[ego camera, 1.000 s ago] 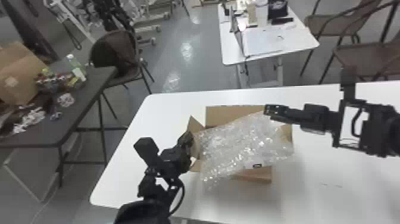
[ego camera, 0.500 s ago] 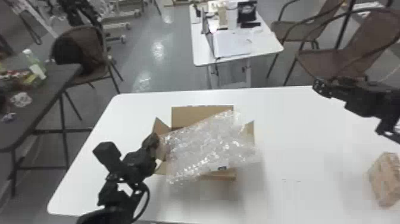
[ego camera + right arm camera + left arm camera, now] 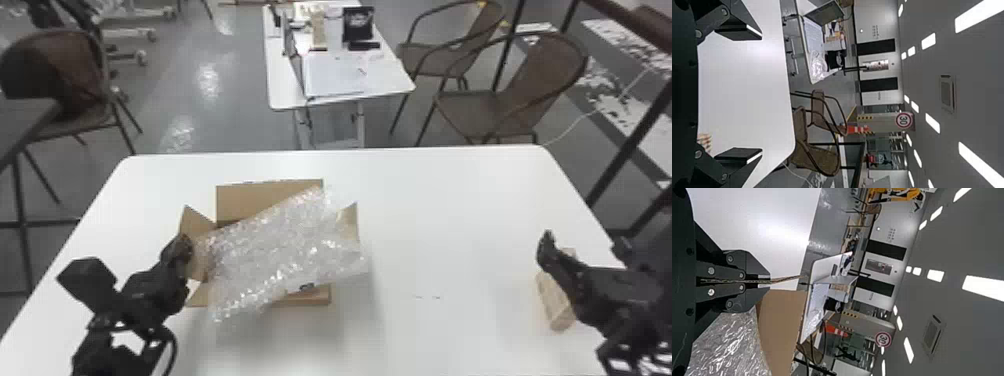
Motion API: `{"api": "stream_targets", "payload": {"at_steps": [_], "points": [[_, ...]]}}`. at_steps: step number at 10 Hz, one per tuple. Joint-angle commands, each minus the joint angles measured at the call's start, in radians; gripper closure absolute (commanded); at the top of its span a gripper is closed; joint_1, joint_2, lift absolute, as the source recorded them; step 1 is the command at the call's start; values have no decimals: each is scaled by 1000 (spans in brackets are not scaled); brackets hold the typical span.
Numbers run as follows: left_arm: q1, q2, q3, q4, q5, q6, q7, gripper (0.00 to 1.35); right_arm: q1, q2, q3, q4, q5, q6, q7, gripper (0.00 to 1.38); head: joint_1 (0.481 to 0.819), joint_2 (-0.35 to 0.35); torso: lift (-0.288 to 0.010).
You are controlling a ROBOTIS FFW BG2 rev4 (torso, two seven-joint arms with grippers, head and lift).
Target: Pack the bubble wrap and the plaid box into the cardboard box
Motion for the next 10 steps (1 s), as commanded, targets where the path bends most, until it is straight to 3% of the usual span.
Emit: {"api": "stream_targets", "payload": {"at_steps": [1, 2, 4, 5, 7, 10], "points": [[8, -3, 5, -1, 10, -7, -1, 1213, 63, 13, -2, 33, 42, -122, -16, 243, 695, 50, -65], [8, -3, 4, -1, 10, -9, -1, 1213, 109, 13, -2, 36, 59, -139, -53, 243, 695, 47, -65], [17, -3, 10, -1, 11, -16, -3, 1213, 146, 13, -58, 110, -13, -160, -59, 243, 695, 29, -65], [18, -3, 12, -1, 11, -16, -3, 1213, 126, 13, -81, 176, -59, -172, -15, 243, 695, 12, -65], [15, -3, 7, -1, 11, -12, -3, 1213, 60, -30, -82, 286, -100, -175, 45, 243, 695, 2, -65], [22, -3, 7, -1, 11, -9, -3, 1213, -66, -36, -85, 441, -82, -175, 96, 243, 695, -7, -65]]}}
